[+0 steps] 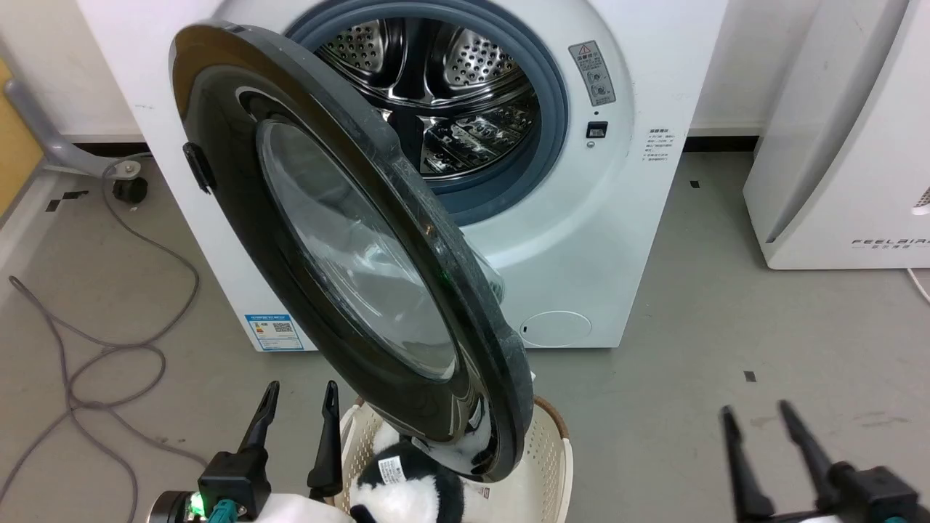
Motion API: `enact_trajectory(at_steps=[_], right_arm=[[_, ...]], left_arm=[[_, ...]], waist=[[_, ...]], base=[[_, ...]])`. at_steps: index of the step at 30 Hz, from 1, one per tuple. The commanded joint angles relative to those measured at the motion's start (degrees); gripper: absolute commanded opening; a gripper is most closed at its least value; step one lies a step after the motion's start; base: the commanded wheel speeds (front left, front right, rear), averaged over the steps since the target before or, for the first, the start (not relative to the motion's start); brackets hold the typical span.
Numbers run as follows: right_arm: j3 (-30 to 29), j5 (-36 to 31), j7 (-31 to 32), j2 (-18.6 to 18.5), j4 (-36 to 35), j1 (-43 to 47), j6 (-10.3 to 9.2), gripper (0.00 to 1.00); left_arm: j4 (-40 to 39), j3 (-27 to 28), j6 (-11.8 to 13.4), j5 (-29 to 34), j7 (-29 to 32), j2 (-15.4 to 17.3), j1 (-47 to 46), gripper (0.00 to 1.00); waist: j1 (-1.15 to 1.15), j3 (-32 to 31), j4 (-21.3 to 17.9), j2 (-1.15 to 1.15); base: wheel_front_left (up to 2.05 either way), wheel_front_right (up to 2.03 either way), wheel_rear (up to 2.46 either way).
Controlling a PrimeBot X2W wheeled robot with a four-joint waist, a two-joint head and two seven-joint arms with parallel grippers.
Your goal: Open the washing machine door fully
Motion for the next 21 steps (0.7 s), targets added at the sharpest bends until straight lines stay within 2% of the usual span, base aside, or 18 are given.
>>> enact_trajectory(at_steps=[1, 3, 4, 5, 6, 16, 21], right_arm=[[1.3, 0.7, -0.6, 0.3, 0.9, 0.2, 0.05, 1.0], [2.2, 0.9, -1.0, 0.3, 1.8, -0.4, 0.05, 1.0], [2.4, 1.0, -1.1, 0.3, 2.1, -0.7, 0.05, 1.0], [2.6, 1.0, -1.3, 0.3, 2.4, -1.0, 0.05, 1.0], [2.8, 1.3, -1.7, 0.3, 2.6, -1.3, 0.05, 1.0], [3.0, 2.1, -3.3, 0.3, 4.2, -2.1, 0.05, 1.0], [3.0, 2.2, -3.7, 0.3, 4.6, -2.2, 0.05, 1.0]], left_arm=[[0.2, 0.2, -0.1, 0.4, -0.3, 0.2, 0.2, 1.0], [0.3, 0.1, -0.2, 0.4, -0.3, 0.2, 0.2, 1.0], [0.5, 0.0, -0.4, 0.4, -0.3, 0.2, 0.1, 0.62], [0.6, -0.1, -0.6, 0.3, -0.3, 0.3, 0.0, 0.11], [0.6, -0.1, -0.7, 0.3, -0.3, 0.3, -0.1, 0.0], [-1.0, 0.6, -1.1, -1.1, -0.3, 0.4, -0.7, 0.0], [-5.8, 1.8, 0.0, -2.6, -0.3, 0.3, -1.9, 0.0]], waist=[[0.0, 0.0, -0.1, 0.0], [0.0, 0.0, -0.1, 0.0], [0.0, 0.0, 0.0, 0.0], [0.0, 0.1, 0.1, 0.0], [0.0, 0.1, 0.2, 0.0], [0.0, 0.6, 0.2, 0.0], [0.0, 0.6, 0.1, 0.0]], base=[[0.0, 0.0, 0.0], [0.0, 0.0, 0.0], [0.0, 0.0, 0.0], [0.0, 0.0, 0.0], [0.0, 0.0, 0.0], [0.0, 0.0, 0.0], [0.0, 0.0, 0.0]])
